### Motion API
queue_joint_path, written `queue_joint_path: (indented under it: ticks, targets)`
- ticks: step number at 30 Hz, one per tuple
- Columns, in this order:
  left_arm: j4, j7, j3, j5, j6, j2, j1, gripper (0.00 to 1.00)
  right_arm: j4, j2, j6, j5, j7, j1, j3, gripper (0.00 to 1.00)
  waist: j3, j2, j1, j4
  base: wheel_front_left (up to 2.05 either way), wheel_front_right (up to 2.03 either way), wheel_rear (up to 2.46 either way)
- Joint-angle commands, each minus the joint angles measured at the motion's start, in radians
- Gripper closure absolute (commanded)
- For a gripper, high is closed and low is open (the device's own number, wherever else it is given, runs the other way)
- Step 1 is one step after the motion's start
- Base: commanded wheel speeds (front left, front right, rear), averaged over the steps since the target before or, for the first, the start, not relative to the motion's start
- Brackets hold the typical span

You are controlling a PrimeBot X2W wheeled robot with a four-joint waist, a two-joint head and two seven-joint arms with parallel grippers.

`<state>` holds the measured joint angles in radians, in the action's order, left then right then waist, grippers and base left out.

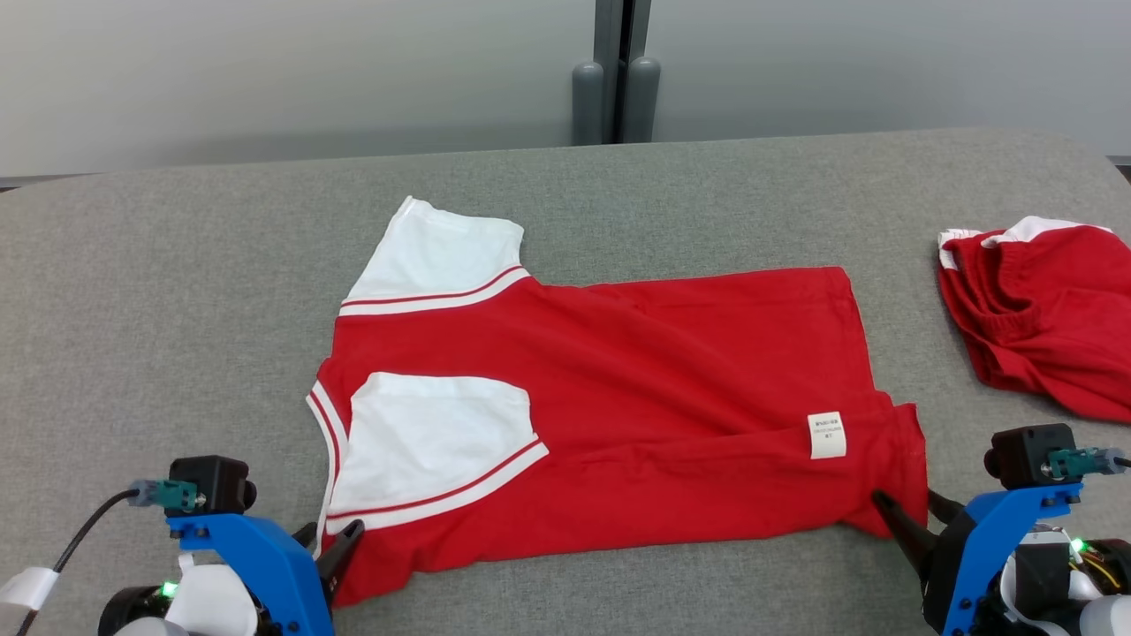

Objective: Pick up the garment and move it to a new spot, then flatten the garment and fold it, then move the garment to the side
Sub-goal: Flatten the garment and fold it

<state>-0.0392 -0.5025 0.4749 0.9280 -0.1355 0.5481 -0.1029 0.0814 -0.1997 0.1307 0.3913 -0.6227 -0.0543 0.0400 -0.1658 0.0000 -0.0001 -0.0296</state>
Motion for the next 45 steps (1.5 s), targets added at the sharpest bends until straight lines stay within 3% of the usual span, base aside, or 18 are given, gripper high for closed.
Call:
queue_joint_path:
  ticks: [1,10,14,19,24,34,45]
  targets:
    - [-0.004,0.004,0.001,-0.012,0.007,0.01,-0.023,0.0,-0.007,-0.003,0.0,-0.005,0.01,0.003,0.003,0.0,0.002,0.0,0.0001,-0.003,0.0,0.0,0.0]
    - [-0.003,-0.046,0.011,-0.108,0.058,0.062,-0.282,0.0,-0.104,-0.011,0.0,-0.02,0.032,-0.07,0.017,0.0,-0.035,0.0,0.0001,-0.038,0.0,0.0,0.0]
    - [-0.058,-0.084,0.02,-0.138,0.076,0.02,-0.466,0.0,-0.136,-0.011,0.0,-0.02,0.024,-0.137,-0.011,0.0,-0.076,0.0,0.0001,-0.073,0.0,0.0,0.0]
    - [-0.184,-0.125,0.021,-0.179,0.094,0.015,-0.662,0.0,-0.145,-0.007,0.0,-0.018,0.031,-0.252,-0.09,0.0,-0.166,0.0,0.0001,-0.144,0.0,0.0,0.0]
    - [-0.318,-0.169,0.01,-0.226,0.105,0.08,-0.804,0.0,-0.128,-0.003,0.0,-0.003,0.065,-0.377,-0.201,0.0,-0.292,0.0,0.0001,-0.24,0.0,0.0,0.0]
    - [-0.424,-0.147,-0.031,-0.235,0.071,0.139,-0.841,0.0,-0.071,-0.008,0.0,0.019,0.145,-0.461,-0.272,0.0,-0.369,0.0,0.0001,-0.289,0.0,0.0,0.0]
    - [-0.438,-0.113,-0.028,-0.206,0.07,0.091,-0.816,0.0,-0.011,-0.017,0.0,0.043,0.206,-0.521,-0.297,0.0,-0.4,0.0,0.0001,-0.29,0.0,0.0,0.0]
